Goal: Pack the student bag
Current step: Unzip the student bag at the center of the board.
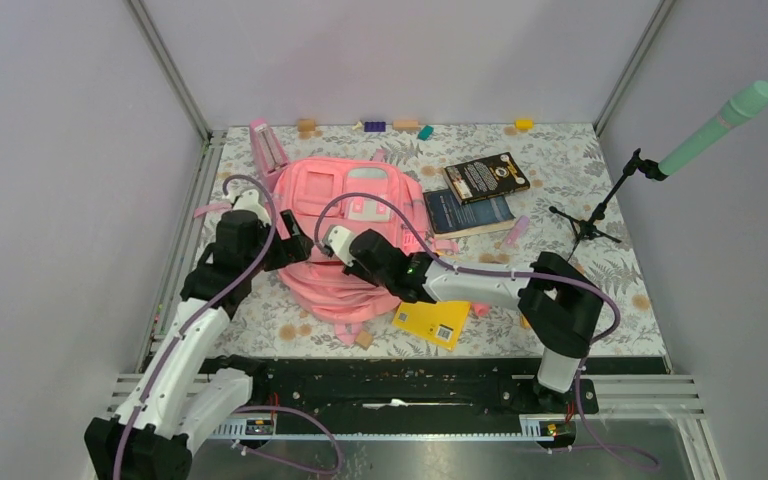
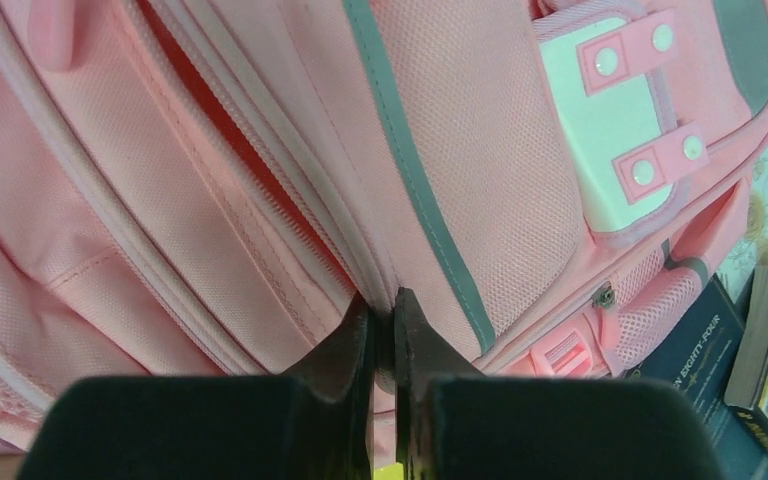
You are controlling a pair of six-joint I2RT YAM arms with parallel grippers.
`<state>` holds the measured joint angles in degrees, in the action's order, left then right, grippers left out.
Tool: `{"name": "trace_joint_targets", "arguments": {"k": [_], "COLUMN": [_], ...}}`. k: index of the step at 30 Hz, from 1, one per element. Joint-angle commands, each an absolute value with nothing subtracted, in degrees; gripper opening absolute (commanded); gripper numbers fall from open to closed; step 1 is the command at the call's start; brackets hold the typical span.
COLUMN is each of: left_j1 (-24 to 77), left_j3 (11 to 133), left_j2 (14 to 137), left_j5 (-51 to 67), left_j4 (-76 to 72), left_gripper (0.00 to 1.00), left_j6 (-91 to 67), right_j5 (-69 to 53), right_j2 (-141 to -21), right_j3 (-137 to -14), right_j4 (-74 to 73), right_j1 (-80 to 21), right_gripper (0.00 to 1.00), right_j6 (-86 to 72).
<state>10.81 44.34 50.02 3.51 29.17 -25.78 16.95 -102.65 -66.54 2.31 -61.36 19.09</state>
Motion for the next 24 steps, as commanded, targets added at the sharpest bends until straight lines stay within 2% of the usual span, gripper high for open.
{"name": "trace_joint_targets", "arguments": {"k": [1,6,13,16,19,24], "left_j1": [16.87,23.19,27.59,29.42,31.31,33.11], "left_j3": [41.00,35.74,34.13,35.56,36.85,36.94], "left_j2": [45.58,42.19,43.58,45.85,47.21,48.11], "left_j5": [-10.11,-13.41,-14.17,-16.47,-19.11,-20.91], "left_j4": [31.33,31.12,27.36,27.33,27.29,26.12], "left_gripper": [0.88,0.88,0.82,0.76,0.65,0.52], "left_j6": [-31.76,-38.16,-39.31,-38.45,-37.86,-37.78], "right_j5": [14.38,11.93,10.77,10.36,9.66,9.17], "right_j2": [-97.58,-96.38,-95.68,-95.65,-95.76,-95.80], "right_j3": [-66.51,-65.86,-65.40,-65.31,-65.21,-65.21], "right_j4": [3.89,4.02,3.96,4.00,3.98,4.09], "right_j1": [-60.19,-59.43,-59.11,-59.06,-58.97,-58.98], "right_gripper": [0.00,0.00,0.00,0.00,0.00,0.00], "right_j6": [12.49,10.32,9.79,9.46,9.32,8.94]}}
